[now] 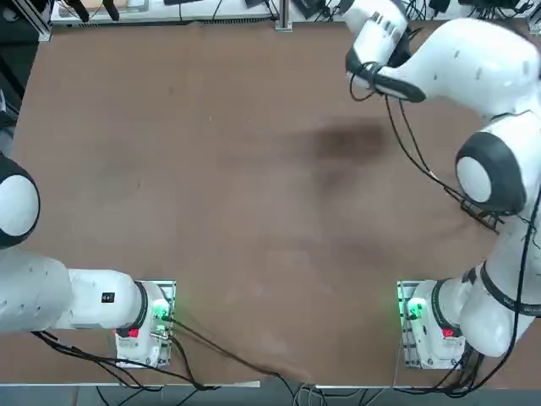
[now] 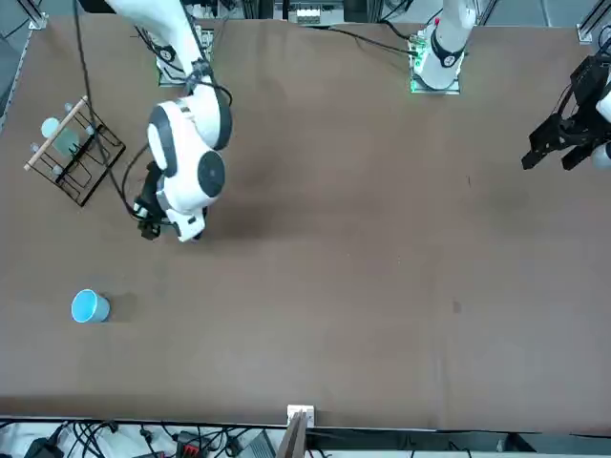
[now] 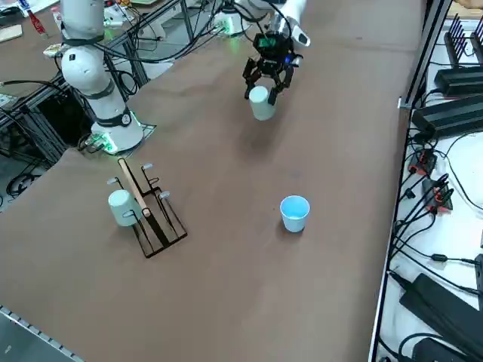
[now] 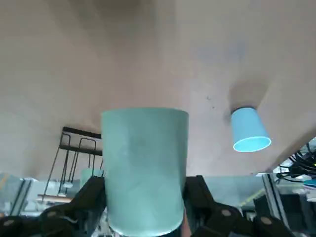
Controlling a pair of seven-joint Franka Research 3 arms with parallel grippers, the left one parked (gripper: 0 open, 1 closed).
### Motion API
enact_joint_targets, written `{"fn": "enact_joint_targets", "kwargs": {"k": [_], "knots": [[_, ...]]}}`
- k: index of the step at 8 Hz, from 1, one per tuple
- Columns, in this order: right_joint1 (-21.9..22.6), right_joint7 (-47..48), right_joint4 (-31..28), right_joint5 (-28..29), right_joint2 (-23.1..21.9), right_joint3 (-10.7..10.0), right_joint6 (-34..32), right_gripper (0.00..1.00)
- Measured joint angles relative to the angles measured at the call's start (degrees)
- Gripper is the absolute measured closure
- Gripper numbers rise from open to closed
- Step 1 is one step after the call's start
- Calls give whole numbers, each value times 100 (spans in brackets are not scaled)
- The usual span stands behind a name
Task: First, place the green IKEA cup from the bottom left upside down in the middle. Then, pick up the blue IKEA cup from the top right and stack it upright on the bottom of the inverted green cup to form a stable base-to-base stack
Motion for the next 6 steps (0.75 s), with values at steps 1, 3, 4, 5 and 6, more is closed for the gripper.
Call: {"fn": "enact_joint_targets", "kwargs": {"k": [1,3,4,5,6], "knots": [[127,80,-1,-149,248,3,0,13],[223,694,8,-110,574,-6,-2,13],[189,1088,11,97,601,-39,-19,13],[104,1477,16,370,601,-62,-101,13],[9,1957,19,635,619,-72,-266,13]]}}
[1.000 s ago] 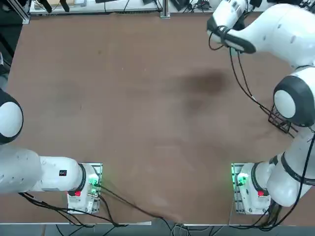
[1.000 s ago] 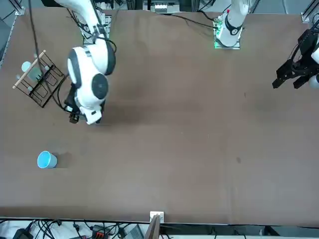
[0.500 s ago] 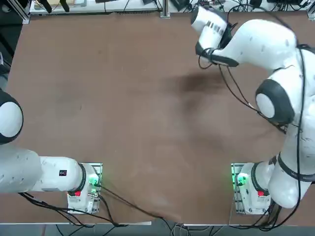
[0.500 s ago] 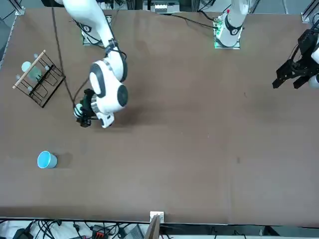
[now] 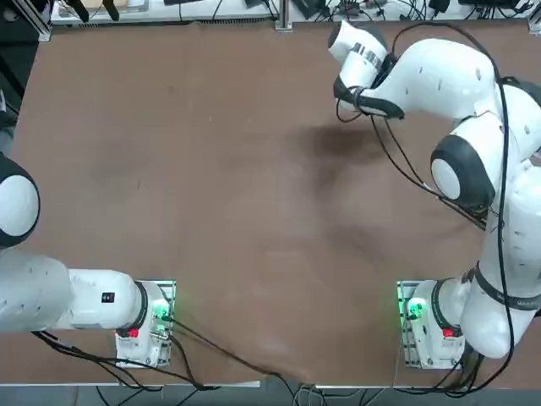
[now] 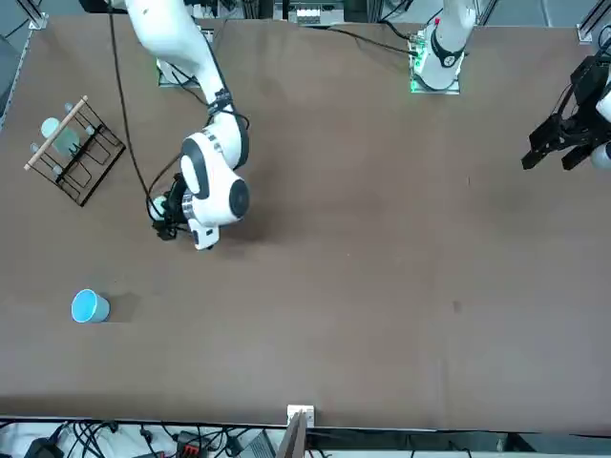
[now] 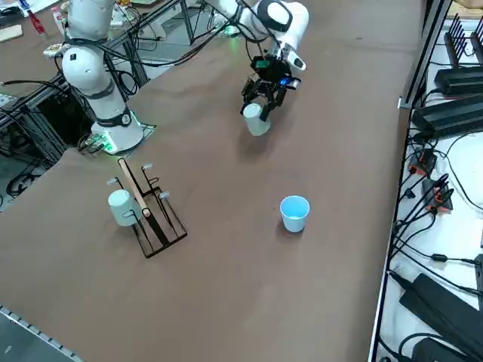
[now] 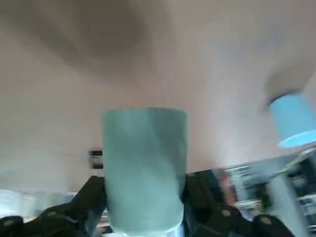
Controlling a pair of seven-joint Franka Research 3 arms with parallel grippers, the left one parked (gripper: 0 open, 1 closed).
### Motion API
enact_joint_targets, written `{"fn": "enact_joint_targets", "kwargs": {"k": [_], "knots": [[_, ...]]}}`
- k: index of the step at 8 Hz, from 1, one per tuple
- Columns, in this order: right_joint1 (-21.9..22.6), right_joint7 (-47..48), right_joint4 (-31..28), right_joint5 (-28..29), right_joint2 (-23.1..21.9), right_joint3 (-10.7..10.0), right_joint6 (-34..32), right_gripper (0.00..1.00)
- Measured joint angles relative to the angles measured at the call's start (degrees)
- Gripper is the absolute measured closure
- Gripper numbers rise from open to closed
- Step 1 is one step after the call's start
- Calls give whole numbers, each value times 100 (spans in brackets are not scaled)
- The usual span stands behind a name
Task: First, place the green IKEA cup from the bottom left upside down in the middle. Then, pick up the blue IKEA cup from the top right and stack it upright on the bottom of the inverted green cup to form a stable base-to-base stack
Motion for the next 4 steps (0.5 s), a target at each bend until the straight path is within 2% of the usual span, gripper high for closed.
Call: {"fn": "enact_joint_targets", "kwargs": {"k": [2,4], "knots": [[-72,861,2,439,108,0,-366,13],[-218,1011,8,962,152,-7,-526,13]]}}
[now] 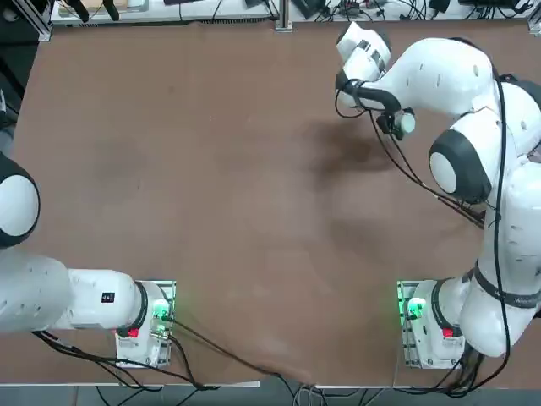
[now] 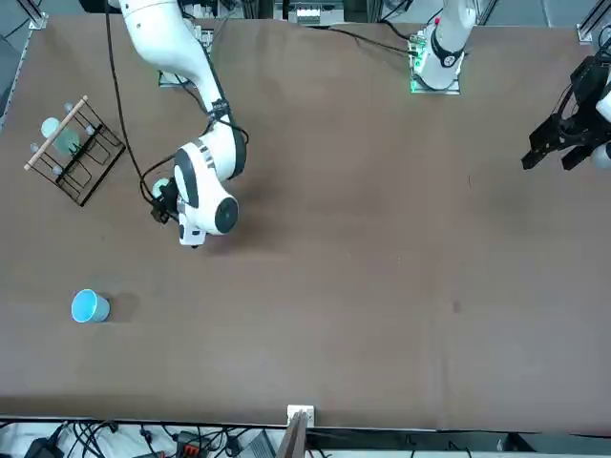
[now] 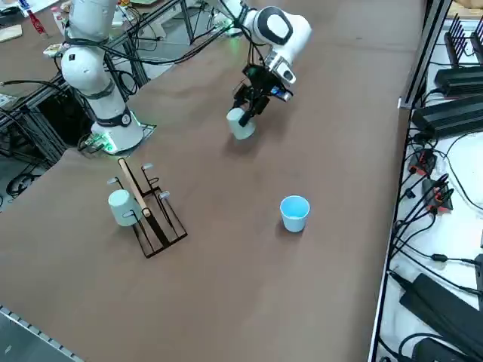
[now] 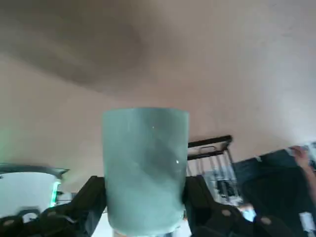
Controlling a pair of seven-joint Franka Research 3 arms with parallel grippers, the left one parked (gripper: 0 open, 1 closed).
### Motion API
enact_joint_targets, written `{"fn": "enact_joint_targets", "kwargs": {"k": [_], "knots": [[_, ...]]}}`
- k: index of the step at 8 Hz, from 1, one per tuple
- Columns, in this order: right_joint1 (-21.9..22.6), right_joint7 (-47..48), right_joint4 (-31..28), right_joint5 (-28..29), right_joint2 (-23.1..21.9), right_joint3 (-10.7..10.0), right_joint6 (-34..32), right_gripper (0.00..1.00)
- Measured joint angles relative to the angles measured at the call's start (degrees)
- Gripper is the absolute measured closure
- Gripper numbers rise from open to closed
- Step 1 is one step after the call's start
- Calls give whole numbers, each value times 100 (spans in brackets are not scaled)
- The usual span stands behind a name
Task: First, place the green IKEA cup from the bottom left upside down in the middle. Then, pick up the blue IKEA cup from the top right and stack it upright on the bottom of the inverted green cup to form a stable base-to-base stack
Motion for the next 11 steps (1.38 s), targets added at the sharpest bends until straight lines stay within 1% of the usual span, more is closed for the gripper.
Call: {"fn": "enact_joint_targets", "kwargs": {"k": [2,5,6,8,11], "knots": [[-302,0,61,196,61,-8,3,13],[-802,-266,603,479,597,-7,20,13],[-886,-319,734,510,762,-7,40,13],[-917,-337,986,668,1065,-3,48,13],[-934,-453,1130,740,1261,-3,38,13]]}}
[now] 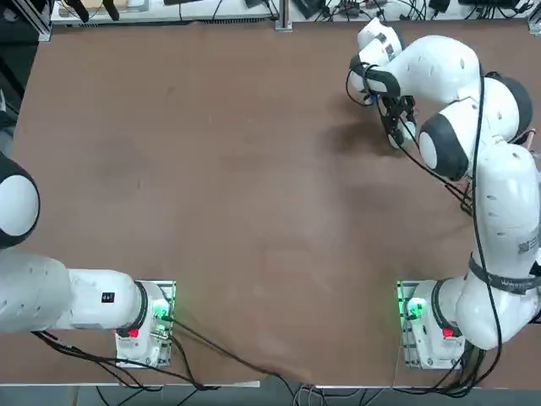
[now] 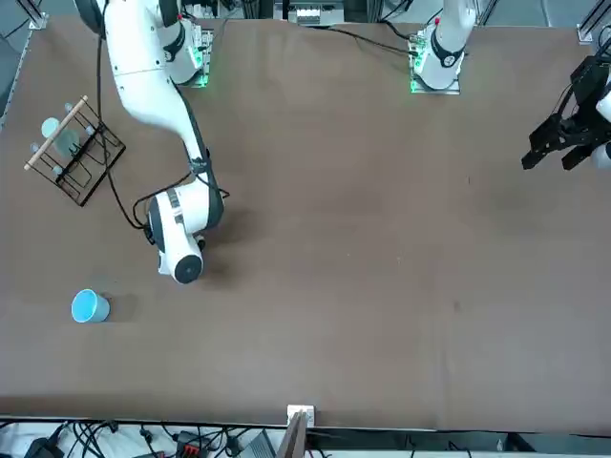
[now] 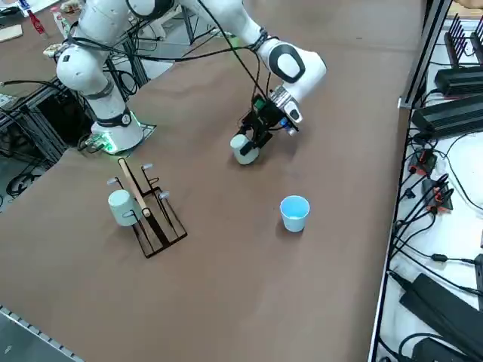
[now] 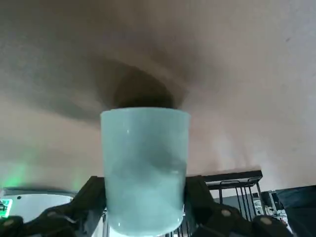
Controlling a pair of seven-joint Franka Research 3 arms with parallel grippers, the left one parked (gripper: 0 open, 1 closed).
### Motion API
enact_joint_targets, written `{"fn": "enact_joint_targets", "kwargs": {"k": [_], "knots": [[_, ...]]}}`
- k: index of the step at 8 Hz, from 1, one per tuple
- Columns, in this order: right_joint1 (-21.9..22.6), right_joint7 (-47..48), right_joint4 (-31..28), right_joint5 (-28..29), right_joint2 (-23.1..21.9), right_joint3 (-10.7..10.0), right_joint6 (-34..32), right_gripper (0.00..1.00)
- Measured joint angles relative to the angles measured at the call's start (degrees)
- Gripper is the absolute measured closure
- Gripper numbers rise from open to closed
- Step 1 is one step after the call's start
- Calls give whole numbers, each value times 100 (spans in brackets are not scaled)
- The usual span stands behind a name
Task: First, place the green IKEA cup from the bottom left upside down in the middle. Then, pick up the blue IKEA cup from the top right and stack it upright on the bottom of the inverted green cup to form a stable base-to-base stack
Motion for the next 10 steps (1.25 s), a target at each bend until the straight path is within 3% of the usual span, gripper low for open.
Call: {"fn": "enact_joint_targets", "kwargs": {"k": [4,5,10], "knots": [[-7,-36,54,11,35,2,-21,12],[-11,-38,56,21,58,2,6,1],[-12,-39,509,28,128,12,114,0]]}}
